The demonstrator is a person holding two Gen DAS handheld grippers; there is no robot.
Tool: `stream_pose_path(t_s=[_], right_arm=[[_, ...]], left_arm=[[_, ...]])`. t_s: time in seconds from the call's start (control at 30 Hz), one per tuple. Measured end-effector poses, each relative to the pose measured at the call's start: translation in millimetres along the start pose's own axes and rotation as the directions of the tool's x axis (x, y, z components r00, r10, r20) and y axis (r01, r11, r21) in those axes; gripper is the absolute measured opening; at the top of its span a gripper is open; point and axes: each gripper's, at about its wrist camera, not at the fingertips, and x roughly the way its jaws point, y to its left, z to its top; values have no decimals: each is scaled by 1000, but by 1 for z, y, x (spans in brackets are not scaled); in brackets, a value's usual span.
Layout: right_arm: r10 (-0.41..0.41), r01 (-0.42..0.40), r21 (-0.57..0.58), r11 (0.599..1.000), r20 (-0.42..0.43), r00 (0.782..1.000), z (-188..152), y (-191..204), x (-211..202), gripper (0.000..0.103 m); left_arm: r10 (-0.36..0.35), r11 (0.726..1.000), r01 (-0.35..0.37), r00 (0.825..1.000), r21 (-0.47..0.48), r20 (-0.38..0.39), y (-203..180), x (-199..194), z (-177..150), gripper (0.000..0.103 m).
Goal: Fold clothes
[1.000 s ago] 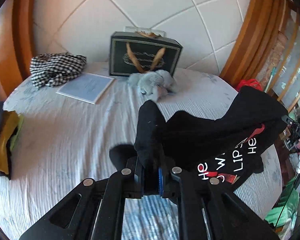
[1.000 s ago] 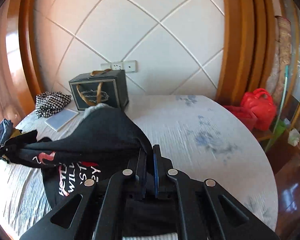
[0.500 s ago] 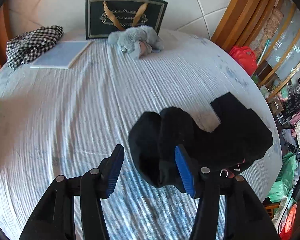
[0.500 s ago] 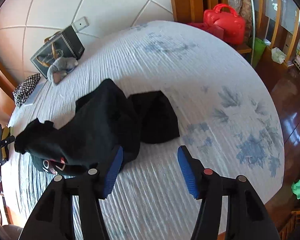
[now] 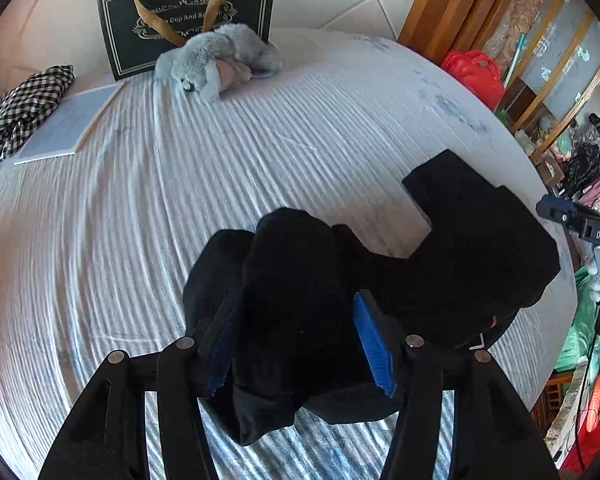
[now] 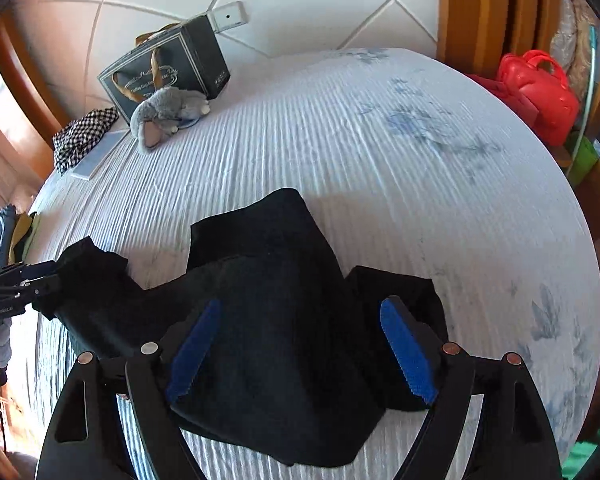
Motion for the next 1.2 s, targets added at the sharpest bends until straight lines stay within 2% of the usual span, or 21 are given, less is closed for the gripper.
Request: stream_pose_path(t_s=[0.07, 0.1, 0.17, 0.2, 0.23, 0.27, 0.37, 0.47, 0.5, 0.63, 0.67, 0.7, 0.73, 0.77, 0.8, 0.83, 0.97, 1.07, 1.2], right_arm=[[11, -12, -19, 1000, -23, 1000, 7, 5, 15, 82], [17, -18, -29, 999, -35, 999, 11, 8, 23, 83], [25, -27, -19, 999, -87, 996, 14, 9, 41, 82], [15, -19, -31, 999, -105, 994, 11, 12, 47, 77], [5, -11, -44, 999, -123, 992, 9, 15, 52, 38], [-5, -3, -57, 998, -139, 990, 7, 19, 58, 10], [-47, 41, -143, 989, -43, 998, 11, 33, 35, 8], [-80, 106, -187, 977, 143, 986, 41, 39, -11, 7], [-88, 128, -188, 974, 205, 975, 57, 39, -25, 7], [-105, 174, -168, 970, 358, 928, 147, 30, -41, 7], [-109, 186, -161, 969, 393, 913, 170, 28, -45, 14], [-132, 203, -141, 969, 399, 908, 187, 25, -40, 24], [-155, 220, -122, 968, 403, 902, 205, 22, -35, 58], [-176, 236, -102, 966, 407, 896, 223, 18, -31, 73], [-176, 224, -78, 971, 397, 901, 230, 13, -29, 79], [-153, 190, -58, 980, 391, 908, 232, 8, -29, 78], [-103, 118, -25, 993, 344, 933, 198, -14, -29, 78], [-112, 116, 3, 993, 281, 953, 145, -37, -24, 78], [-139, 127, 73, 989, 183, 973, 70, -67, -16, 80]], left_arm=[[40, 999, -40, 999, 10, -10, -2, 9, -3, 54], [59, 998, -59, 998, 10, -14, -2, 11, -4, 34], [78, 997, -78, 997, -8, -17, 1, 13, -5, 9], [85, 996, -85, 996, -21, -4, 3, 9, -4, 5], [92, 995, -92, 996, -35, 9, 5, 5, -3, 5], [108, 993, -107, 994, -48, 28, 7, -2, 0, 4], [148, 988, -142, 982, -63, 119, 10, -32, 20, 3], [164, 986, -153, 964, -71, 210, 13, -62, 51, 3], [168, 986, -157, 955, -63, 243, 14, -70, 68, 3], [210, 978, -195, 911, -78, 356, 22, -87, 158, 6], [227, 974, -208, 908, -90, 352, 27, -83, 181, 9], [243, 970, -221, 905, -102, 349, 32, -80, 204, 25], [259, 966, -234, 902, -114, 346, 36, -76, 227, 37], [263, 965, -237, 905, -117, 334, 41, -73, 237, 57], [266, 963, -240, 909, -120, 321, 45, -69, 247, 58], [272, 962, -247, 911, -117, 311, 48, -66, 248, 58], [241, 970, -224, 941, -96, 236, 55, -47, 209, 58], [206, 976, -190, 964, -107, 167, 53, -31, 159, 58], [172, 977, -158, 981, -144, 90, 60, -15, 85, 58]])
